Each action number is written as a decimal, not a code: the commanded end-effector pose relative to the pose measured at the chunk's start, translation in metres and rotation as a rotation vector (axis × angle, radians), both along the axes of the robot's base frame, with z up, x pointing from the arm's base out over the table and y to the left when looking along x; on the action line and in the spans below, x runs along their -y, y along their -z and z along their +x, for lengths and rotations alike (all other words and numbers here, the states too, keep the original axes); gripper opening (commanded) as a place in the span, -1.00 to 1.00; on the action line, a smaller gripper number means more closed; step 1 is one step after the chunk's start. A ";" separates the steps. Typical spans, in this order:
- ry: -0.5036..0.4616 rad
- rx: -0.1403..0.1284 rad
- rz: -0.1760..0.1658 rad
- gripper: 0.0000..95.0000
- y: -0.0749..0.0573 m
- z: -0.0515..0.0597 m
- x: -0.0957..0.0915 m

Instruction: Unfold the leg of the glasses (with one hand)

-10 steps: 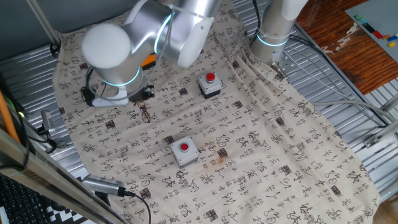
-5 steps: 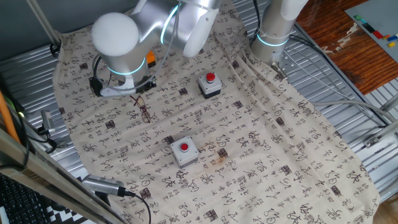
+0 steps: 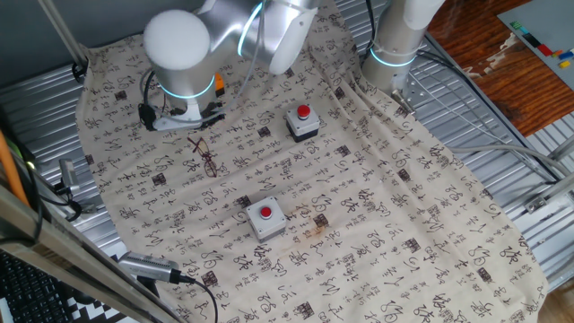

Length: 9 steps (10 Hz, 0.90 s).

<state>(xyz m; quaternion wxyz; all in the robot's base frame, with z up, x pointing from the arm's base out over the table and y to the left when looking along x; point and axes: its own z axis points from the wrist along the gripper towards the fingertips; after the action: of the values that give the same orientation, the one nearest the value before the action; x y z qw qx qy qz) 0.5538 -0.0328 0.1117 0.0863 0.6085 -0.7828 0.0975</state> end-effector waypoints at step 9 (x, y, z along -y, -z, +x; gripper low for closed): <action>0.023 -0.002 0.018 -1.00 -0.010 0.026 -0.029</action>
<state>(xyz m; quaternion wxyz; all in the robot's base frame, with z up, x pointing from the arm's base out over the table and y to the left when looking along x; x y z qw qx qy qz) 0.5818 -0.0031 0.1212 0.0837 0.6008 -0.7901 0.0886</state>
